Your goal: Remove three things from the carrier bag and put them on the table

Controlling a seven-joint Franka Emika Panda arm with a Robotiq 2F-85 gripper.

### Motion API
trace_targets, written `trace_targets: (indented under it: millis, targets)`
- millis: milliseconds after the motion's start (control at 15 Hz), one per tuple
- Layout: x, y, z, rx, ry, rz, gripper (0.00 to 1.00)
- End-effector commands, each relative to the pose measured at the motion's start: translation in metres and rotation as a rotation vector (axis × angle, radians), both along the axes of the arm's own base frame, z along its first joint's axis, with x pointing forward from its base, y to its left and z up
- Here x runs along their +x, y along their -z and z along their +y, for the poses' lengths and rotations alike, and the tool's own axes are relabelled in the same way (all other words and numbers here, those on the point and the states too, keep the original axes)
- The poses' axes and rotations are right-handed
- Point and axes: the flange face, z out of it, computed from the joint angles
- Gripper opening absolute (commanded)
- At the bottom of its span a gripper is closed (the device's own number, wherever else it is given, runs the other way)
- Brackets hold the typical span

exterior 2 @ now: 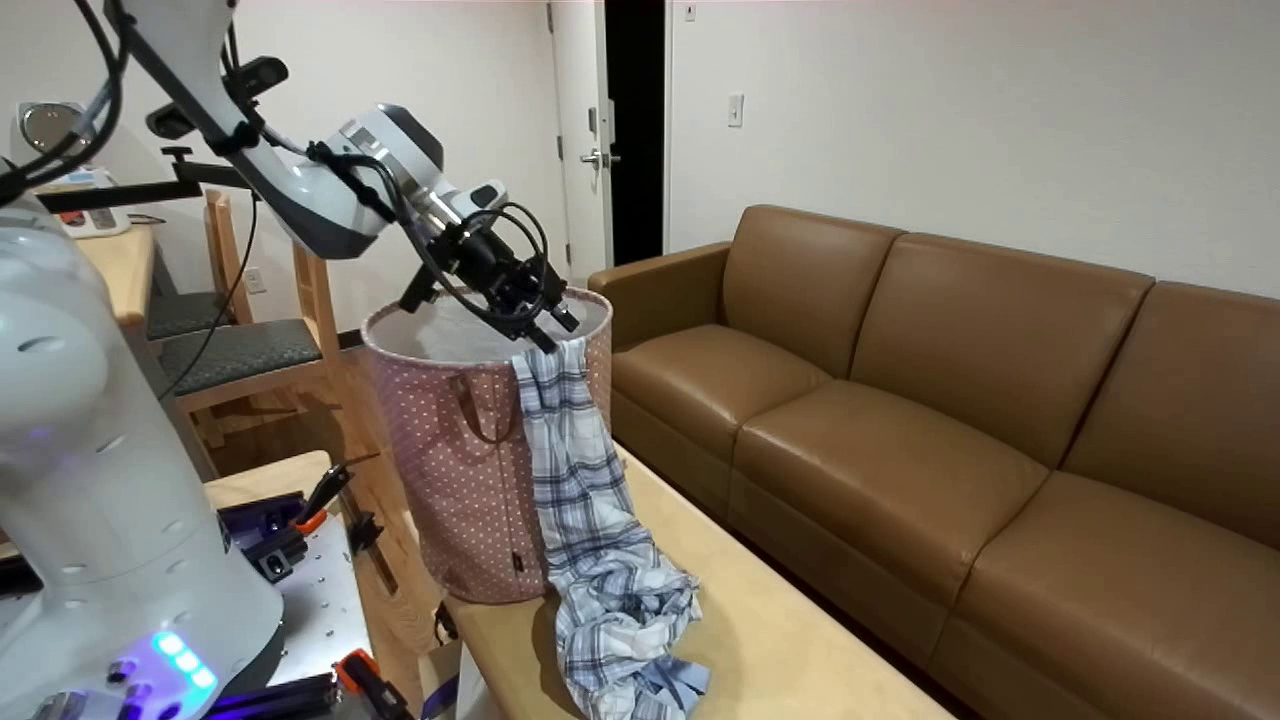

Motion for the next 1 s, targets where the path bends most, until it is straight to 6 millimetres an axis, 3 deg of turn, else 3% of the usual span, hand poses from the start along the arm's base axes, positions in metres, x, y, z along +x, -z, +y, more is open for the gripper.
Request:
trace_targets:
  millis: [0,133,333,600,933]
  targets:
    - [-0.013,-0.002,0.015,-0.063,-0.123,-0.078,0.90]
    - [-0.020,-0.006,0.033,-0.060,-0.175,-0.139,1.00]
    - [-0.029,-0.002,0.056,-0.079,-0.241,-0.146,1.00]
    - [-0.030,0.031,0.053,-0.188,-0.255,-0.032,1.00]
    - [-0.029,0.094,0.053,-0.314,-0.330,0.191,1.00]
